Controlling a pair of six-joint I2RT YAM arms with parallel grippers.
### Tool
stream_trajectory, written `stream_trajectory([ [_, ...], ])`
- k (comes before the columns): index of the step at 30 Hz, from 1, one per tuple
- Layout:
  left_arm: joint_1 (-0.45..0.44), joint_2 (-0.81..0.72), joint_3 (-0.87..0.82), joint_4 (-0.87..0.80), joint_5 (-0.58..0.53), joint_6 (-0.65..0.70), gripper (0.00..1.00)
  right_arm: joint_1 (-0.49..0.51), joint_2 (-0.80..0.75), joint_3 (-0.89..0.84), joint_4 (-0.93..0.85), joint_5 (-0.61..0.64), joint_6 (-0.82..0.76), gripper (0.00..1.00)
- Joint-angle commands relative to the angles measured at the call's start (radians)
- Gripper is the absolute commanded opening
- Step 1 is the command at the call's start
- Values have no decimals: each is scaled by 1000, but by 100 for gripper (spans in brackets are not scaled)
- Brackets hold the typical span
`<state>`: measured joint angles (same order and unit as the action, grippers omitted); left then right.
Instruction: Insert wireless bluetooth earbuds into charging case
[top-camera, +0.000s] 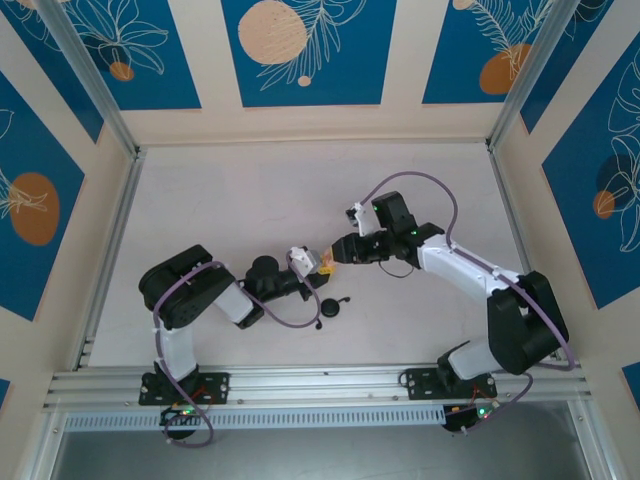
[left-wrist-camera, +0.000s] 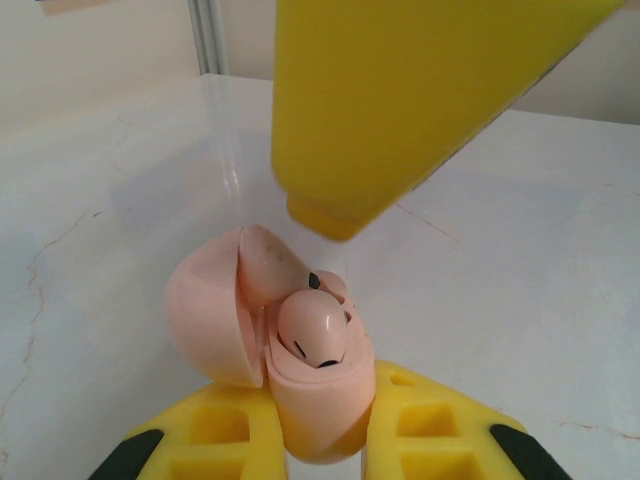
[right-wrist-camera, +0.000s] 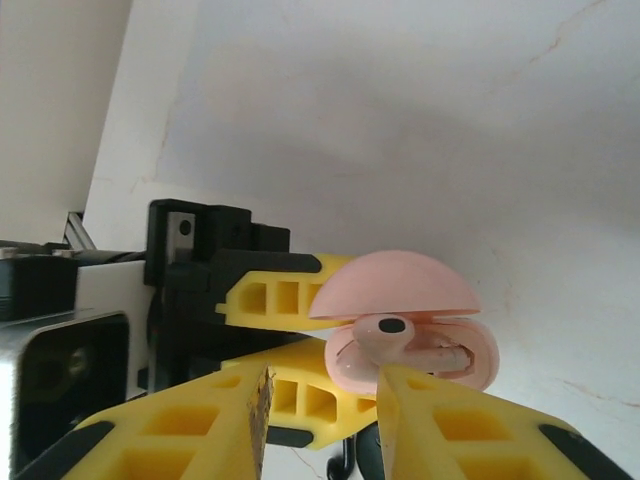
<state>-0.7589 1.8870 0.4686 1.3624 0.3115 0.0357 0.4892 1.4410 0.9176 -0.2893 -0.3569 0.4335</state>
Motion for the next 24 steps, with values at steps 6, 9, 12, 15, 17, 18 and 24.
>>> stream_trajectory([
  [6, 6, -36, -12, 44, 17, 16, 10, 14, 50, 50, -23, 20, -10, 34],
  [9, 6, -41, -16, 44, 18, 18, 10, 15, 65, 61, -20, 25, -10, 34],
  [12, 7, -44, -18, 44, 17, 18, 10, 15, 77, 70, -13, 25, -8, 34],
  [15, 6, -48, -21, 44, 18, 19, 10, 15, 92, 78, -10, 23, -7, 33],
  [17, 6, -49, -22, 43, 18, 20, 10, 16, 102, 85, -7, 14, -6, 32],
  [18, 6, -50, -22, 44, 17, 21, 10, 17, 106, 87, -5, 10, -4, 32],
  [24, 6, -52, -27, 44, 14, 23, 10, 25, 118, 90, -7, 13, -1, 27],
])
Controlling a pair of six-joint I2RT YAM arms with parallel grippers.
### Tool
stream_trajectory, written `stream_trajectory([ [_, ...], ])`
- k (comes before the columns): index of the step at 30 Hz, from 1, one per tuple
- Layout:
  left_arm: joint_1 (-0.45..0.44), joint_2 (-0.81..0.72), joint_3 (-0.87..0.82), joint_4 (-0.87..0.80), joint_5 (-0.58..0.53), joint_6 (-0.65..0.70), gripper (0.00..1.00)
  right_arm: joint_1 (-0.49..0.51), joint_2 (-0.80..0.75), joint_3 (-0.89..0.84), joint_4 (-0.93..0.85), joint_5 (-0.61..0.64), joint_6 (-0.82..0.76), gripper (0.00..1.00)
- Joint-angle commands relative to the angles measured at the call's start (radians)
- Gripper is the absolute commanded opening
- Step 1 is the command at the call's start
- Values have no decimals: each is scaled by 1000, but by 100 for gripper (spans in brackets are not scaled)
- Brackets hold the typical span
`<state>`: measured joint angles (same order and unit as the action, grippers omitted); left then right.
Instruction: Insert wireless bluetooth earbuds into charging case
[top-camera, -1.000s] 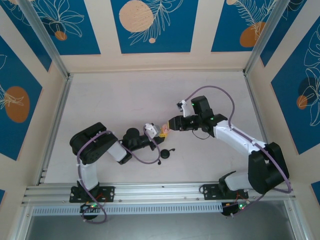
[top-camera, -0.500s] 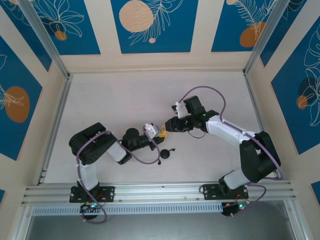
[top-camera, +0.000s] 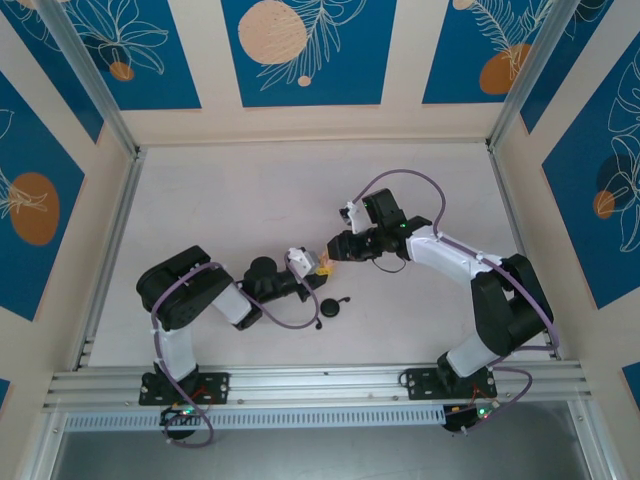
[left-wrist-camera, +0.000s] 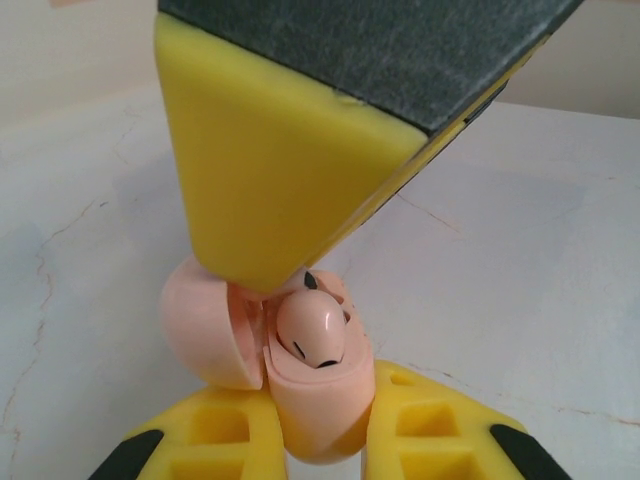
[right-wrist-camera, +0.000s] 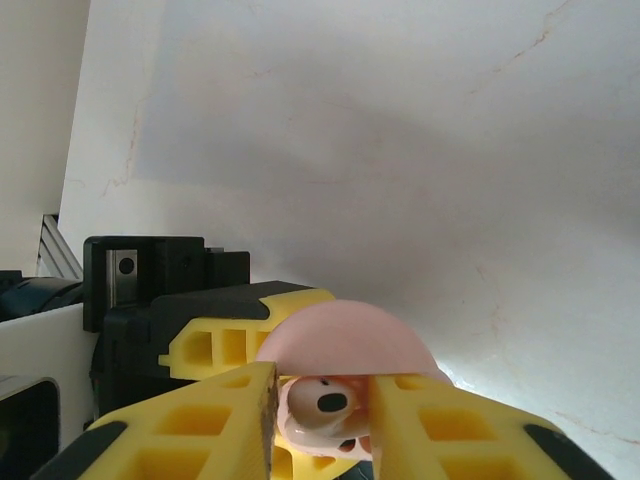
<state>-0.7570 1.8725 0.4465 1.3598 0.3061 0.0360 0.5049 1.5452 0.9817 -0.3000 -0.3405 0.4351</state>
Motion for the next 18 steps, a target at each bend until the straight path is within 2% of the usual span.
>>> stream_trajectory([
  [1, 5, -38, -6, 47, 19, 22, 10, 9, 12, 25, 3, -2, -1, 26],
  [6, 4, -33, -8, 47, 14, 20, 10, 4, -5, 4, 12, -6, 5, 24],
  [18, 4, -20, 3, 47, 7, 12, 10, -73, -86, -109, 177, -140, 95, 23],
])
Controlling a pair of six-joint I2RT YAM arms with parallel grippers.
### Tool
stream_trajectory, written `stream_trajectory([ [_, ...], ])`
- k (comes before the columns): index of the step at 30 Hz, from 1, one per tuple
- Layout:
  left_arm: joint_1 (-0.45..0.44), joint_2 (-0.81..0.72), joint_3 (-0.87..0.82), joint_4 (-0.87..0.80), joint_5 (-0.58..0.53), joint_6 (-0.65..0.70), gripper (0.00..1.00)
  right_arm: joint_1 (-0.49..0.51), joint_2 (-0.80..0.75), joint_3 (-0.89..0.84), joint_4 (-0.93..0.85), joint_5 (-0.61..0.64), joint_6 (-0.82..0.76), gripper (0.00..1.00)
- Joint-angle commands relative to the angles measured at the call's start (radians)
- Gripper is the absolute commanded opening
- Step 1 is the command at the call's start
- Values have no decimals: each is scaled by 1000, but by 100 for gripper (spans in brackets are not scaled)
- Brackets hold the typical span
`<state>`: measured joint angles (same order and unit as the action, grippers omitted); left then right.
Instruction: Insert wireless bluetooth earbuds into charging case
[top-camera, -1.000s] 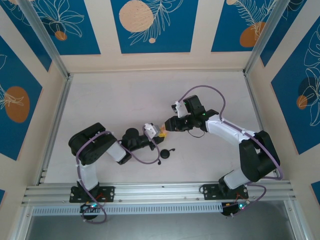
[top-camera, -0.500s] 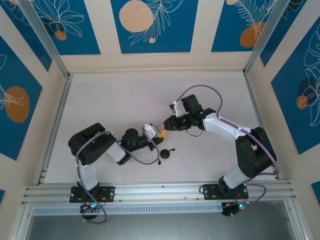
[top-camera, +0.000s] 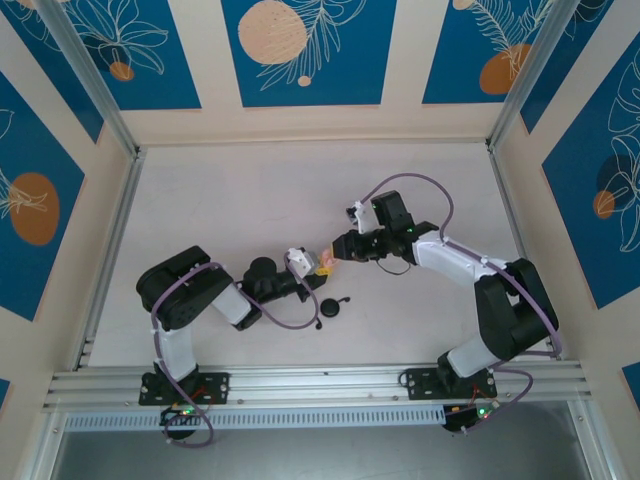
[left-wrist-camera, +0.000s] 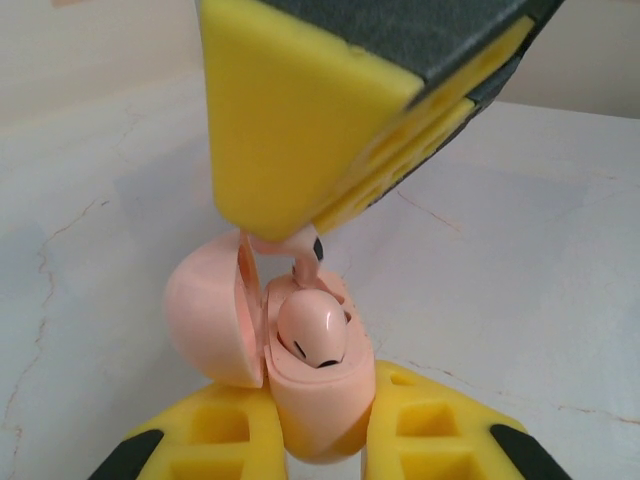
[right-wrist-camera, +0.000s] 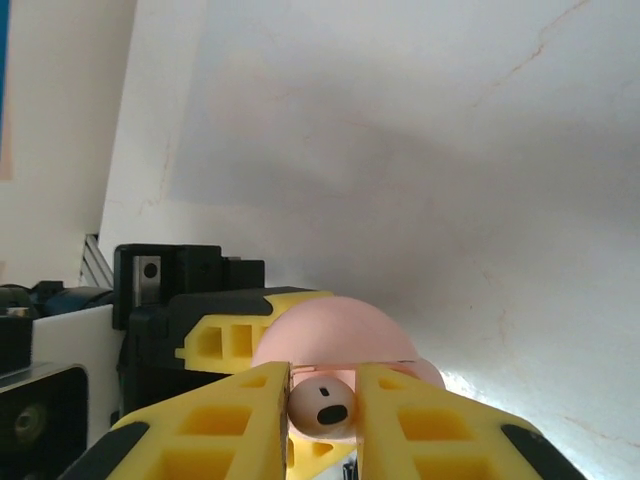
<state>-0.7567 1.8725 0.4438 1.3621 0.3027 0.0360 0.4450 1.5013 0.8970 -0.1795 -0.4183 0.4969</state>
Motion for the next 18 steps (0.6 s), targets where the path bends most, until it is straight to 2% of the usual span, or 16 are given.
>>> stream_trajectory([
  [1, 3, -17, 8, 45, 11, 10, 10, -20, -49, -35, 73, -73, 43, 22],
  [11, 4, -31, 16, 45, 4, 7, 10, -69, -81, -138, 282, -195, 192, 22],
  [18, 4, -40, 26, 45, 6, 16, 10, -77, -91, -196, 408, -232, 300, 23],
])
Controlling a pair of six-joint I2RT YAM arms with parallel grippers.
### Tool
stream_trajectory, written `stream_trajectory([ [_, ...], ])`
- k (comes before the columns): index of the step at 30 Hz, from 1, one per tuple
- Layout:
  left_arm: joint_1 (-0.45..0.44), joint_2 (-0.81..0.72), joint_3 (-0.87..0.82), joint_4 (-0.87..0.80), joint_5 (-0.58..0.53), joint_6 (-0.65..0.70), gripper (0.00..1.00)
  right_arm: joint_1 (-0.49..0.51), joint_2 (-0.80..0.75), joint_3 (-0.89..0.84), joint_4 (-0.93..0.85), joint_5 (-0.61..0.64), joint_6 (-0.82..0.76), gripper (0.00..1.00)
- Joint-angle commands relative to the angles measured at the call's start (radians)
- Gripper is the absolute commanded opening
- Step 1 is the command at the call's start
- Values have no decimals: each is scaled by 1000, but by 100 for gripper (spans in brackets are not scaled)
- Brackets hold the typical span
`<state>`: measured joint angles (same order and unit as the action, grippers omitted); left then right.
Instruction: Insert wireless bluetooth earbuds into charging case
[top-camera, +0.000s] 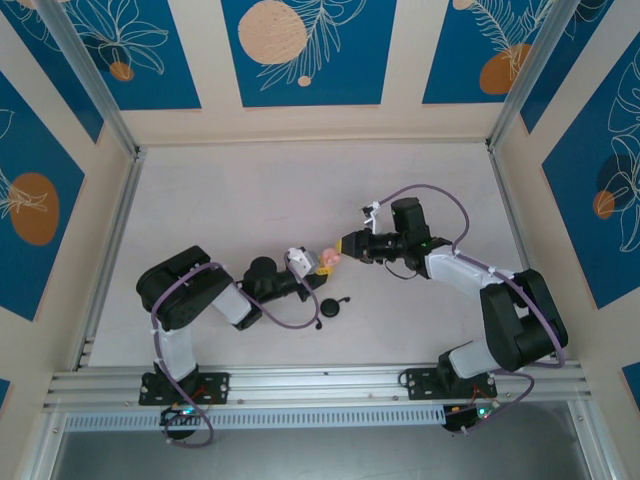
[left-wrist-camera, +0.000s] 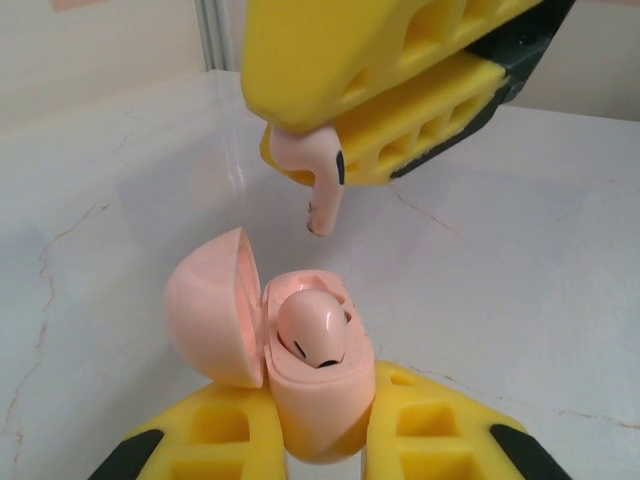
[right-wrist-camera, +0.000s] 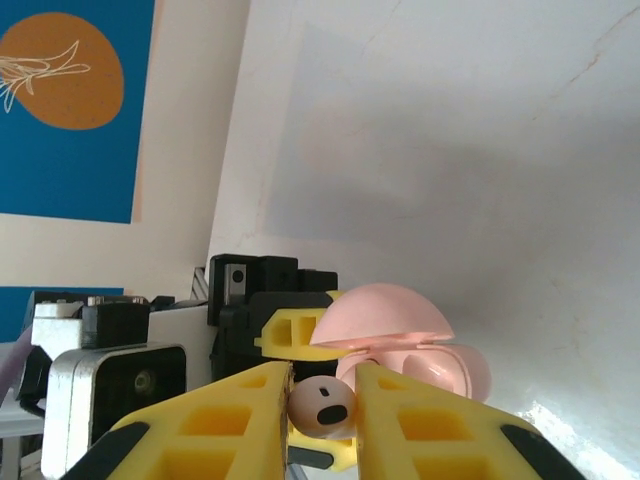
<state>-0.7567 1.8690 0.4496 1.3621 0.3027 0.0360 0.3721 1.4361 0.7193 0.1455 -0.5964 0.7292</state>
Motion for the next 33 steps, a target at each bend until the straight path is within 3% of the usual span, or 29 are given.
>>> stream_trajectory([
  [1, 4, -37, 20, 45, 7, 16, 10, -5, -25, -24, 97, -57, 78, 22],
  [33, 3, -99, 21, 44, -13, 41, 10, -30, 43, -123, 289, -129, 289, 22],
])
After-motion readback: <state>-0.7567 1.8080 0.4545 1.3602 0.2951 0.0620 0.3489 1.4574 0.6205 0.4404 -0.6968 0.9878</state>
